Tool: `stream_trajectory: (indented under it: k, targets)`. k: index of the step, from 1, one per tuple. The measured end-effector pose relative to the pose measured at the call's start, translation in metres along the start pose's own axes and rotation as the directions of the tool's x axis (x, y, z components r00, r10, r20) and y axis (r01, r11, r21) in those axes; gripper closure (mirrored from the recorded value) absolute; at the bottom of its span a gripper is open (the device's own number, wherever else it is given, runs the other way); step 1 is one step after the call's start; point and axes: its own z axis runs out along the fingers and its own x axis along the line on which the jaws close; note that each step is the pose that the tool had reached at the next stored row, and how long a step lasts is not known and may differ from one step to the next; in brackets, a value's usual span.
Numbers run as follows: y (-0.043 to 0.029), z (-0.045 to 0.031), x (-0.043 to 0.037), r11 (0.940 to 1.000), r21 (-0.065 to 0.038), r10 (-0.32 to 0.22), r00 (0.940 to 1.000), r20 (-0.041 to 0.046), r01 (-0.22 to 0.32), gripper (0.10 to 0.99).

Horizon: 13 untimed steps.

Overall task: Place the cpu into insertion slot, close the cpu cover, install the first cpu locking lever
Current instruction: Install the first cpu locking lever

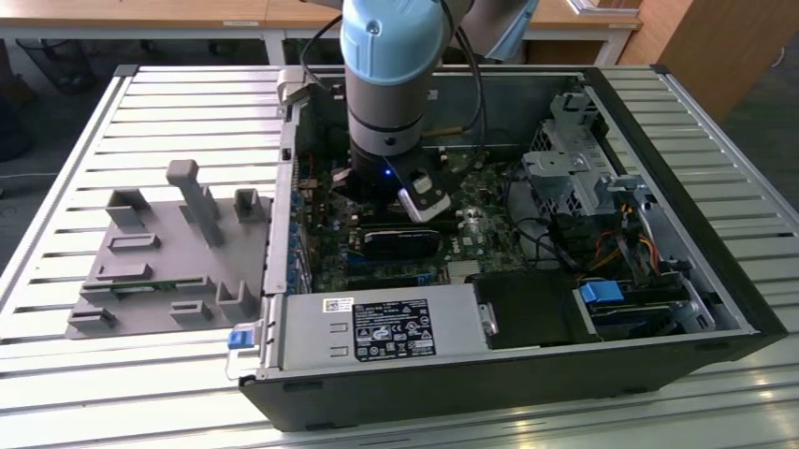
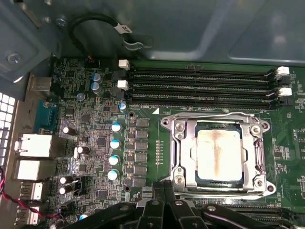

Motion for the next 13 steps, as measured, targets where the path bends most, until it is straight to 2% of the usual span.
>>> stream_trajectory:
  k: [13]
  targets:
    - [0.0042,0.0009,0.0011,1.0,0.0,0.0,1.0,-0.0001,0.0,0.98]
